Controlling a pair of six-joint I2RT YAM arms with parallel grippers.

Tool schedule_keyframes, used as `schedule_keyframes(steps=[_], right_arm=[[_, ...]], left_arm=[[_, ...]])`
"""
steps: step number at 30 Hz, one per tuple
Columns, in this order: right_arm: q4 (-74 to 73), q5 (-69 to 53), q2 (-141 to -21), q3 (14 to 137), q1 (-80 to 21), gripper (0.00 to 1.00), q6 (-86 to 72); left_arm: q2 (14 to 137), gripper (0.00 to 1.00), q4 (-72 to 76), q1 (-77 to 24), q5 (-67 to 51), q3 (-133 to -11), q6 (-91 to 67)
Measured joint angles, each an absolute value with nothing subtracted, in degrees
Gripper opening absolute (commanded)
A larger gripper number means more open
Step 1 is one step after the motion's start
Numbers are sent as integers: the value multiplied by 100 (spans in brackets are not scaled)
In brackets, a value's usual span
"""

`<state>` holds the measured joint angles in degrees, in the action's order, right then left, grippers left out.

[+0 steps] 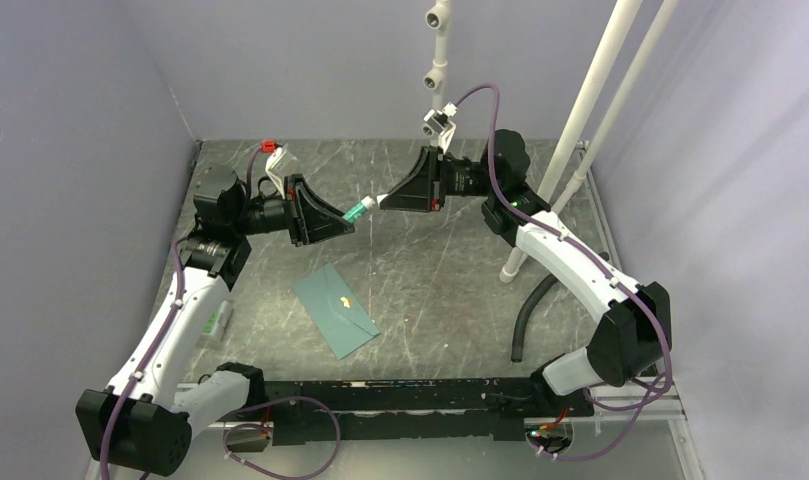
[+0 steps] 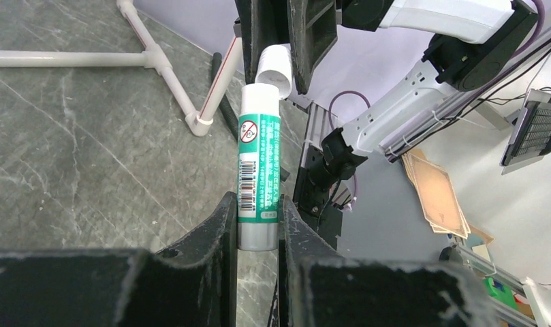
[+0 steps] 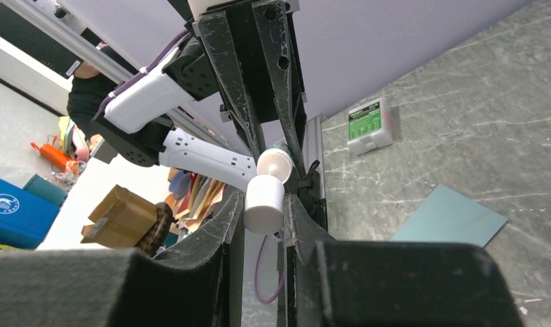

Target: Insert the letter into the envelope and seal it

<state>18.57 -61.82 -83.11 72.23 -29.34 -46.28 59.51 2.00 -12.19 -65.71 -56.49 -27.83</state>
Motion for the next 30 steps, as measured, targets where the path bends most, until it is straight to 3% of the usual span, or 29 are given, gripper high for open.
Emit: schedule_keyframes(steps=[16, 24, 30], right_arm=[[1955, -6235, -8477, 7319, -3065, 0, -4838], [1529, -6464, -8661, 7590, -3129, 0, -4571], [152, -6569, -8770, 8110, -3208, 0, -3559]], left_arm=[[6066, 2, 204, -1208, -6928, -5660, -2759], [6311, 2, -1094, -1173, -7170, -6187, -1813], [6499, 2, -2425, -1170, -7172, -6678, -834]])
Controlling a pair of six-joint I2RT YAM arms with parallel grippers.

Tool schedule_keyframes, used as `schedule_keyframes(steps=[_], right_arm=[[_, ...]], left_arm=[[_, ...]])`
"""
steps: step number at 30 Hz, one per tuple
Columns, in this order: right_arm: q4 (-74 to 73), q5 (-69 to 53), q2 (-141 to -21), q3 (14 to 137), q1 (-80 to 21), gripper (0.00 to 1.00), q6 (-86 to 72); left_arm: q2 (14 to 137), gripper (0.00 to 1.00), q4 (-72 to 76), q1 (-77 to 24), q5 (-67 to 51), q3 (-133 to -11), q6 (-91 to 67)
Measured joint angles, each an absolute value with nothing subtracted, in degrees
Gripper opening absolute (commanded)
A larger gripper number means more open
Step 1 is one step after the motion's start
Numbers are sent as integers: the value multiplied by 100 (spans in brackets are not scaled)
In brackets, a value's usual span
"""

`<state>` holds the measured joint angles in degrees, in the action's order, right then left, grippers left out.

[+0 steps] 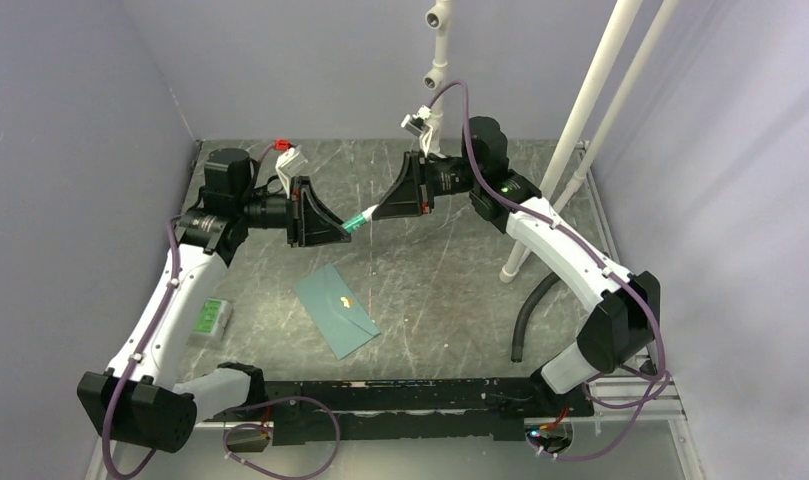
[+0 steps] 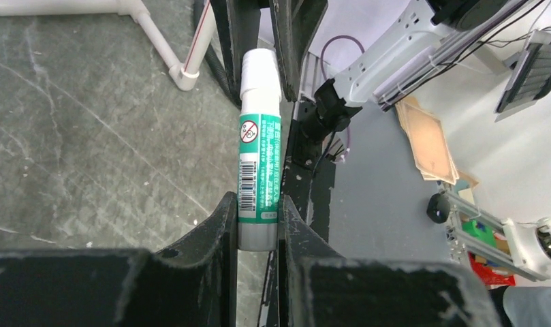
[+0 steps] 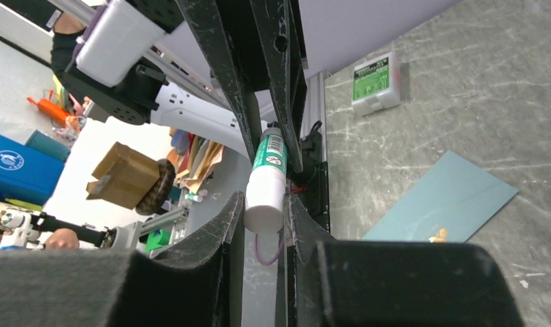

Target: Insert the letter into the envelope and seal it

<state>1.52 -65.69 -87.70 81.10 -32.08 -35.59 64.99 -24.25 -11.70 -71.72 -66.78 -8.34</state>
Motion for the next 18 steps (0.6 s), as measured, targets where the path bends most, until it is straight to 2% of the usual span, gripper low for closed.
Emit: schedule_keyframes(steps=[10, 18], right_arm=[[-1267, -6547, -8941, 8506, -3352, 0, -2519], [-1083, -6554, -9002, 8499, -3426, 0, -2882]], left_arm=[[6943, 3, -4403, -1199, -7022, -7496, 720], [6934, 2, -4230, -1173, -7220, -7397, 626]])
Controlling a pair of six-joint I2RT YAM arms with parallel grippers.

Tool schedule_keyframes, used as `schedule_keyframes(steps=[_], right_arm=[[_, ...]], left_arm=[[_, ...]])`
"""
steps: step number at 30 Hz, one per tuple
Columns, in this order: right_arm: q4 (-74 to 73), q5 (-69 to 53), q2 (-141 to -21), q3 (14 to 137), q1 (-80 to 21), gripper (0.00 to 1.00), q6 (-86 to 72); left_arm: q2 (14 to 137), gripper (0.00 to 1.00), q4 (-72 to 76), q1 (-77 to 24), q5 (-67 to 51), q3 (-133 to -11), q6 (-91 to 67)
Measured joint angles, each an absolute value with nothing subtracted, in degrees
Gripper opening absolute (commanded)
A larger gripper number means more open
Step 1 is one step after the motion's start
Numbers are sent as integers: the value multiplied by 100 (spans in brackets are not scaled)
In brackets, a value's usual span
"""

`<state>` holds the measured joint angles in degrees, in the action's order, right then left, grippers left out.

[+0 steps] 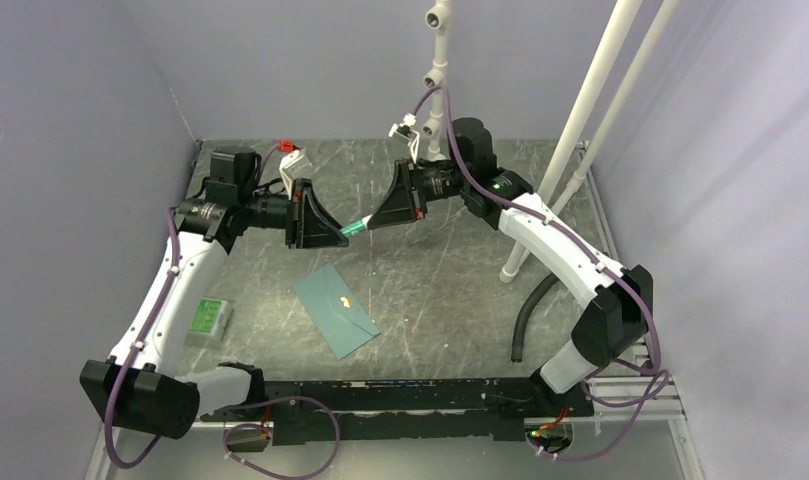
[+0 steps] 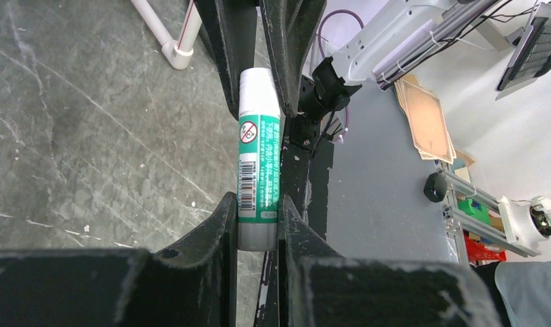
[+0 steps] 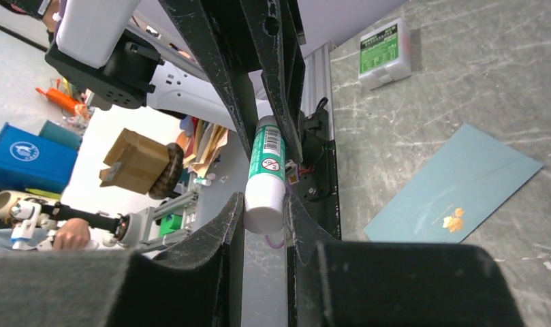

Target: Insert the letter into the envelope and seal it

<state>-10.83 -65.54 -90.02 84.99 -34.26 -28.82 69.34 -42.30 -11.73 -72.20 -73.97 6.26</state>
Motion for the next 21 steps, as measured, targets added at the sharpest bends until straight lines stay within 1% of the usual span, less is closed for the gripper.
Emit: schedule_keyframes(steps=[6, 16, 21], right_arm=[[-1192, -6549, -9172, 8637, -3437, 0, -3242], [-631, -6364, -9188, 8276, -3498, 0, -4195], [-425, -6287, -9190, 8217, -3498, 0, -4427]], left_arm=[[6904, 2, -4097, -1107, -7231, -7336, 462], [7037, 2, -4342, -1035, -7279, -7336, 484], [7078, 3, -4274, -998, -7328, -7334, 351]])
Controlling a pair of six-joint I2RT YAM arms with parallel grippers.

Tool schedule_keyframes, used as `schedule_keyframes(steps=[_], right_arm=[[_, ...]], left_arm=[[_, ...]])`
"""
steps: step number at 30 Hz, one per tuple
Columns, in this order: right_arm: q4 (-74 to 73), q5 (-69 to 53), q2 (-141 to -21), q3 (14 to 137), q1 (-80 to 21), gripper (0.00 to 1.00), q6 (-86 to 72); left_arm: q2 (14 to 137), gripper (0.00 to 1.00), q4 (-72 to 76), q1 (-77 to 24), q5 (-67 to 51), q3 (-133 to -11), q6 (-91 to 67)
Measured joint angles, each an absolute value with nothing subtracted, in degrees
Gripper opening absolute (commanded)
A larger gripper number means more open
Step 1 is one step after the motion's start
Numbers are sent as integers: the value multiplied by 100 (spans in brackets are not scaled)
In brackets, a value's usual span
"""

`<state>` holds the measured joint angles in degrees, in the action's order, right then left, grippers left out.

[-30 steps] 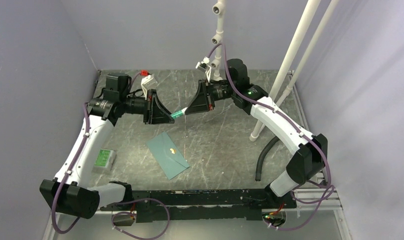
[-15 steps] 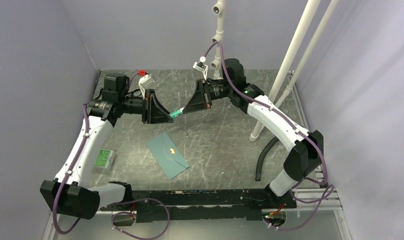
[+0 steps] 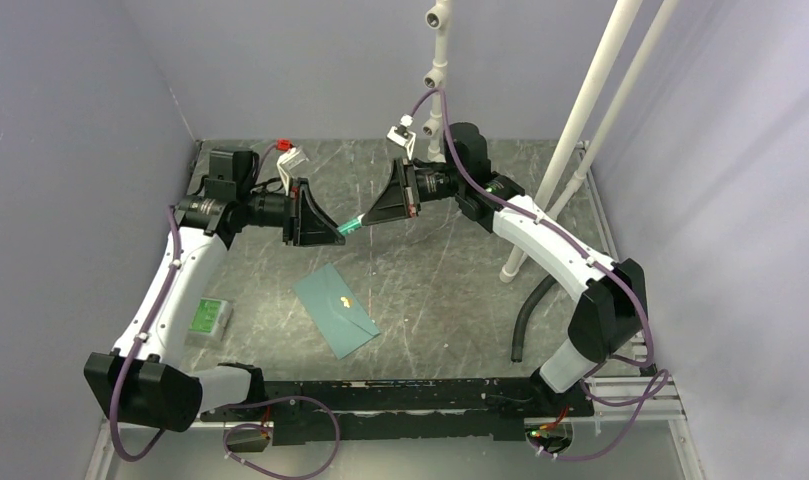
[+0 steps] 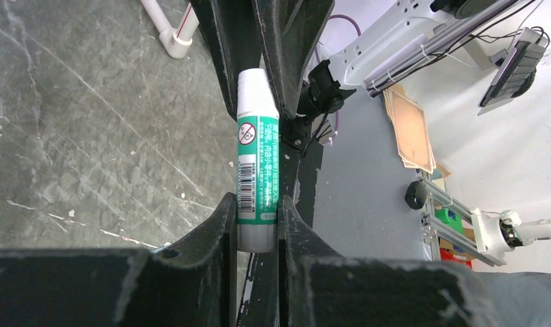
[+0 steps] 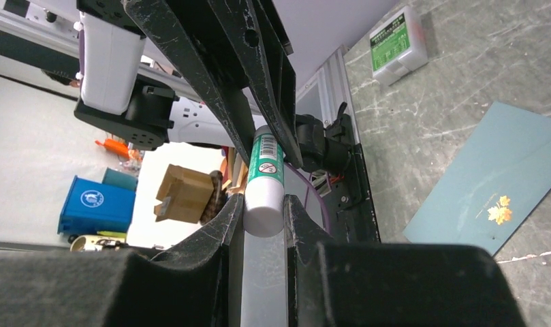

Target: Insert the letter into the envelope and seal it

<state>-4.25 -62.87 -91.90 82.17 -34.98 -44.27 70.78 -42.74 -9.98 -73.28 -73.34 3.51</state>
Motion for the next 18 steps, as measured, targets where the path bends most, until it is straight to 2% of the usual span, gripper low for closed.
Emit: schedule_keyframes(steps=[18], right_arm=[[268, -6248, -9334, 8215, -3507, 0, -4821]], left_arm=[[7330, 2, -3999, -913, -7708, -7338, 104]])
